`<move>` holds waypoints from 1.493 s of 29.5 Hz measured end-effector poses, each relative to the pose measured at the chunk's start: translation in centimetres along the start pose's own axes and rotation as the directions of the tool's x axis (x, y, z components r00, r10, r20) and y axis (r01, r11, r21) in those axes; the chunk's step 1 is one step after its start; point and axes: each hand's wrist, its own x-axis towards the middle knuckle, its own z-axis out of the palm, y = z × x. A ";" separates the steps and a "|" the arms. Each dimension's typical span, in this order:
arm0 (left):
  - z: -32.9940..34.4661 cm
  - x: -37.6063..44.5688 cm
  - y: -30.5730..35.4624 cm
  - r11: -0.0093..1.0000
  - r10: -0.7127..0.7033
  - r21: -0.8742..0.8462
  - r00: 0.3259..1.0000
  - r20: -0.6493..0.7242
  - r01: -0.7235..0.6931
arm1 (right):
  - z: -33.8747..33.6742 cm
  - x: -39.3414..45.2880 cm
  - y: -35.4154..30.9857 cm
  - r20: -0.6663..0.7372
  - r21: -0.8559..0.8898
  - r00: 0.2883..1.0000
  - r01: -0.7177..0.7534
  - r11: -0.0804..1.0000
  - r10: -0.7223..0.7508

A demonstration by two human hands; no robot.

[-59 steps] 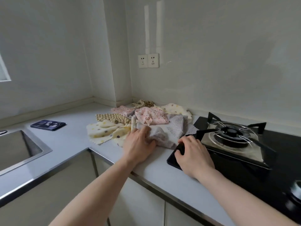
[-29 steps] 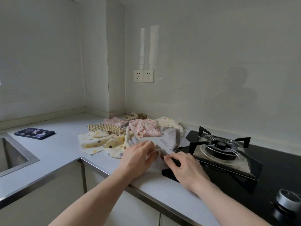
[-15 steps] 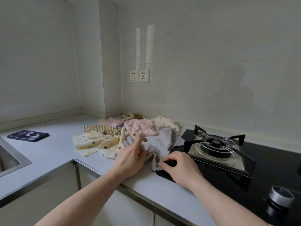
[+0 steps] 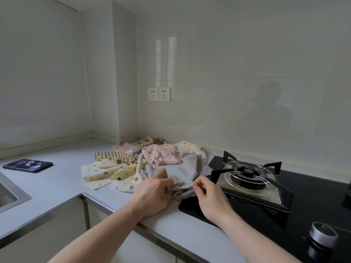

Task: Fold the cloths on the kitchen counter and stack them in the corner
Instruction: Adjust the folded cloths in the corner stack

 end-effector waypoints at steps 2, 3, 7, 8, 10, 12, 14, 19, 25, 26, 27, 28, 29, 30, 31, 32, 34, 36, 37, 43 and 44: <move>-0.3 -0.2 0.1 0.999 0.031 0.045 0.999 -0.045 -0.029 | -0.1 -0.1 -0.1 -0.002 0.040 1.000 -0.007 0.999 0.007; -0.4 -0.3 0.2 0.996 0.058 0.074 0.996 -0.072 -0.052 | -0.2 -0.2 -0.1 -0.010 0.070 1.000 -0.016 0.997 0.017; -0.9 -0.5 1.5 0.981 0.121 0.167 0.982 -0.146 -0.096 | -1.0 -0.8 -0.6 -0.104 0.234 0.989 -0.081 0.969 0.108; -1.3 -0.4 1.8 0.986 0.105 0.150 0.978 -0.181 -0.078 | -1.2 -1.1 -0.8 -0.136 0.259 0.982 -0.095 0.961 0.134; -2.6 0.1 2.4 0.995 0.051 0.094 0.966 -0.254 -0.028 | -1.8 -1.8 -1.0 -0.180 0.284 0.970 -0.109 0.953 0.164; -4.7 0.7 2.6 0.999 0.017 0.052 0.952 -0.305 -0.001 | -2.5 -2.4 -1.0 -0.174 0.297 0.969 -0.118 0.948 0.175; -7.0 1.3 2.7 0.998 0.034 0.068 0.948 -0.316 -0.013 | -3.8 -2.9 -1.1 -0.148 0.278 0.975 -0.118 0.953 0.164; -12.4 2.3 4.8 0.999 0.034 -0.006 0.948 -0.316 -0.038 | -9.2 -2.9 -3.8 -0.226 0.235 0.971 -0.029 0.972 0.083; -16.5 3.9 8.3 0.911 -0.262 -0.379 0.937 -0.231 0.162 | -15.7 -2.3 -7.5 -0.357 0.180 0.933 0.034 0.983 0.033; -16.8 4.0 8.8 0.900 -0.270 -0.404 0.937 -0.223 0.163 | -16.6 -2.4 -7.8 -0.368 0.158 0.930 0.039 0.987 0.022; -17.2 3.9 9.1 0.892 -0.272 -0.423 0.938 -0.215 0.162 | -17.3 -2.5 -7.9 -0.379 0.139 0.926 0.047 0.989 0.010; -17.4 3.8 9.2 0.887 -0.274 -0.433 0.939 -0.206 0.164 | -17.8 -2.6 -8.0 -0.387 0.132 0.922 0.049 0.990 0.006; -17.7 3.7 9.3 0.889 -0.274 -0.426 0.941 -0.197 0.169 | -18.3 -2.6 -7.9 -0.391 0.136 0.921 0.045 0.990 0.011; -17.8 3.6 9.2 0.897 -0.269 -0.405 0.945 -0.187 0.176 | -18.8 -2.8 -7.9 -0.389 0.135 0.921 0.032 0.990 0.023; -17.9 3.4 9.2 0.910 -0.259 -0.373 0.949 -0.178 0.179 | -19.2 -2.8 -7.7 -0.385 0.134 0.922 0.019 0.991 0.034; -18.1 3.3 9.2 0.923 -0.248 -0.341 0.953 -0.173 0.179 | -19.5 -2.9 -7.6 -0.382 0.134 0.923 0.009 0.991 0.044; -18.4 3.3 9.4 0.932 -0.244 -0.317 0.953 -0.180 0.178 | -20.1 -3.0 -7.7 -0.404 0.126 0.914 0.010 0.992 0.042; -19.0 3.6 9.8 0.932 -0.239 -0.324 0.947 -0.214 0.162 | -20.5 -2.7 -7.6 -0.457 0.096 0.889 0.015 0.995 0.030; -19.4 3.8 10.1 0.934 -0.231 -0.327 0.943 -0.239 0.146 | -20.7 -2.6 -7.5 -0.481 0.089 0.877 0.023 0.996 0.022; -20.9 3.5 10.8 0.935 -0.155 -0.353 0.943 -0.296 0.043 | -21.9 -3.8 -6.4 -0.424 0.139 0.906 0.050 0.989 0.014; -20.9 3.1 10.8 0.932 -0.141 -0.361 0.955 -0.262 0.038 | -22.0 -4.7 -6.4 -0.386 0.130 0.922 0.036 0.991 0.017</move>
